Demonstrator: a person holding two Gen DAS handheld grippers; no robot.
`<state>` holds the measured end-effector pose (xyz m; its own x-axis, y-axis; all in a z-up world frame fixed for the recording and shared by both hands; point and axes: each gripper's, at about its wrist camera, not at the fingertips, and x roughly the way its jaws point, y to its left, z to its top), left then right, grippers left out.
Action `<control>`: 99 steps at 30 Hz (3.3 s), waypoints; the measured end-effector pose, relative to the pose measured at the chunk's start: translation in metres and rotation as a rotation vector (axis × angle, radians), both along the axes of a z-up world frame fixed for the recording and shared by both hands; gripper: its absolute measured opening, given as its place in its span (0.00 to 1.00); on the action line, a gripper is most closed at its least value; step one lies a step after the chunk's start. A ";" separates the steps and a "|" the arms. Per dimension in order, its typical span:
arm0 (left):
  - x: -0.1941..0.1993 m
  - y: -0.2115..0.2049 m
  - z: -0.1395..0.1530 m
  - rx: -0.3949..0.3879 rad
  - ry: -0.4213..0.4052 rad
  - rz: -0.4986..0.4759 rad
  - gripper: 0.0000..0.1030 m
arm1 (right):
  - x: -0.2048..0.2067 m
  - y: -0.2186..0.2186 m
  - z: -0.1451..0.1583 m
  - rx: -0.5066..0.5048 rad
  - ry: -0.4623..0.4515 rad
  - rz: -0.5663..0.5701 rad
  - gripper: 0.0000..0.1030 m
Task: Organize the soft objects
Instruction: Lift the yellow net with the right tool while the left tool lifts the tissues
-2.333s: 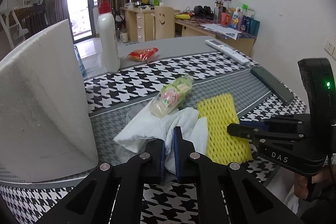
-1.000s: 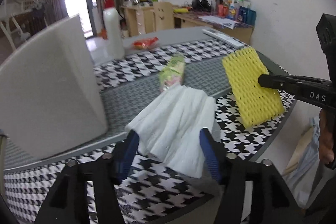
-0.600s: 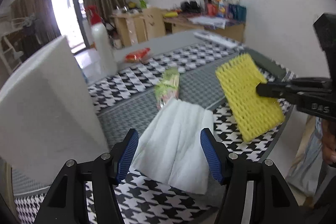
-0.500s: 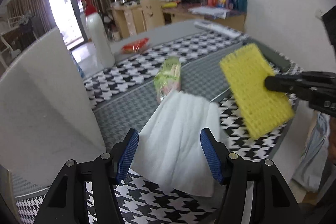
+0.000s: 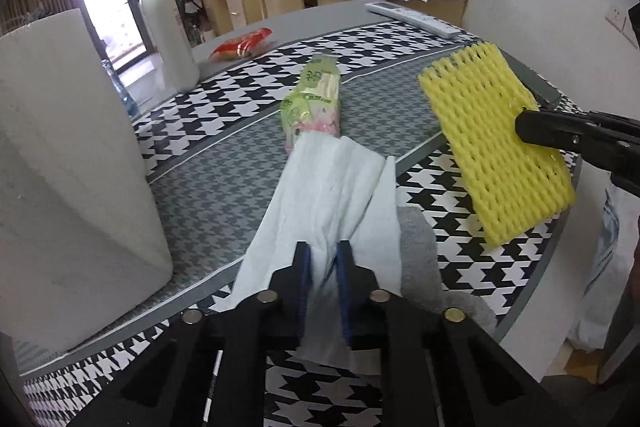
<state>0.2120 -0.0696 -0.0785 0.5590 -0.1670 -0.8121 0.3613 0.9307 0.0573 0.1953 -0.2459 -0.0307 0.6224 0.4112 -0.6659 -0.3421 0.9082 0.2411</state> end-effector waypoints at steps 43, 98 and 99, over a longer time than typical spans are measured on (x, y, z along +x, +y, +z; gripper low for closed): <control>0.050 0.000 0.011 -0.079 -0.020 0.048 0.31 | -0.008 -0.005 0.013 -0.002 -0.048 -0.043 0.09; -0.029 0.026 0.002 -0.076 0.058 0.061 0.30 | -0.025 0.006 0.023 0.023 -0.089 -0.006 0.09; -0.028 0.027 0.002 -0.077 0.063 0.060 0.20 | -0.024 0.006 0.024 0.023 -0.089 -0.007 0.09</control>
